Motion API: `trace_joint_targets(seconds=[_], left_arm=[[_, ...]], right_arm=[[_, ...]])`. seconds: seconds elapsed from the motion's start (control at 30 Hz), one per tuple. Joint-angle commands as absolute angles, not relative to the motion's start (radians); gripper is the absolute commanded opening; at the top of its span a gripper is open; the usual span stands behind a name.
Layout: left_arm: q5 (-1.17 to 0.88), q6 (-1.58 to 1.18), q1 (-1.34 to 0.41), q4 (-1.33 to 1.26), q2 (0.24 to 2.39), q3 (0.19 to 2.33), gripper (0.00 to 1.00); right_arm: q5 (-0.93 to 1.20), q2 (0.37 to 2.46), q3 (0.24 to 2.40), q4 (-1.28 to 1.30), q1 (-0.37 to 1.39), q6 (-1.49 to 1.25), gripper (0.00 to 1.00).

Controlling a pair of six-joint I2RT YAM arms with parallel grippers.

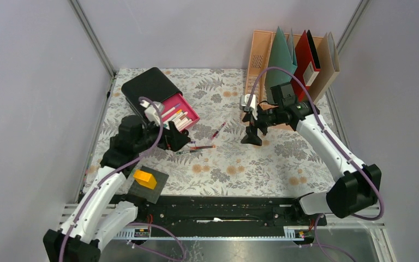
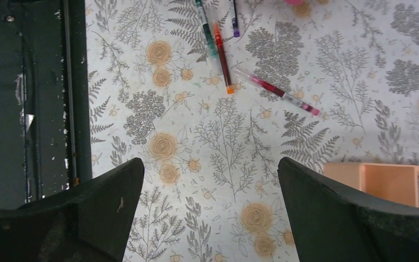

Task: Organize the desk
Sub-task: Close the drawer in the storage box.

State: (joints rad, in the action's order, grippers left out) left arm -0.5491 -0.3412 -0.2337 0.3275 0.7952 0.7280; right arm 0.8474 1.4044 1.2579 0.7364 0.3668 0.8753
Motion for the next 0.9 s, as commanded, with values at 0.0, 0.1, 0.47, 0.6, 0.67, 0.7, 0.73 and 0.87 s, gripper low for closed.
trace_joint_targets(seconds=[0.0, 0.1, 0.47, 0.6, 0.67, 0.7, 0.73, 0.87], left_arm=[[-0.357, -0.307, -0.41, 0.313, 0.852, 0.795, 0.88], [-0.241, -0.296, -0.537, 0.329, 0.925, 0.828, 0.82], [0.169, -0.201, -0.81, 0.457, 1.228, 0.948, 0.39], [0.283, -0.174, -0.818, 0.464, 1.337, 0.943, 0.21], [0.334, -0.149, -0.817, 0.452, 1.377, 0.945, 0.16], [0.354, -0.131, -0.818, 0.443, 1.397, 0.947, 0.13], [0.381, -0.114, -0.819, 0.429, 1.412, 0.948, 0.13], [0.463, -0.036, -0.824, 0.353, 1.464, 0.941, 0.12]], right_arm=[[0.8, 1.358, 1.215, 0.687, 0.373, 0.852, 1.0], [0.815, 1.356, 1.182, 0.688, 0.373, 0.877, 1.0], [0.818, 1.39, 1.165, 0.683, 0.368, 0.885, 1.0], [0.816, 1.391, 1.158, 0.676, 0.364, 0.884, 1.0], [0.816, 1.393, 1.157, 0.676, 0.364, 0.884, 1.0], [0.816, 1.394, 1.157, 0.675, 0.362, 0.884, 1.0], [0.816, 1.393, 1.155, 0.676, 0.361, 0.883, 1.0], [0.814, 1.396, 1.153, 0.674, 0.36, 0.885, 1.0]])
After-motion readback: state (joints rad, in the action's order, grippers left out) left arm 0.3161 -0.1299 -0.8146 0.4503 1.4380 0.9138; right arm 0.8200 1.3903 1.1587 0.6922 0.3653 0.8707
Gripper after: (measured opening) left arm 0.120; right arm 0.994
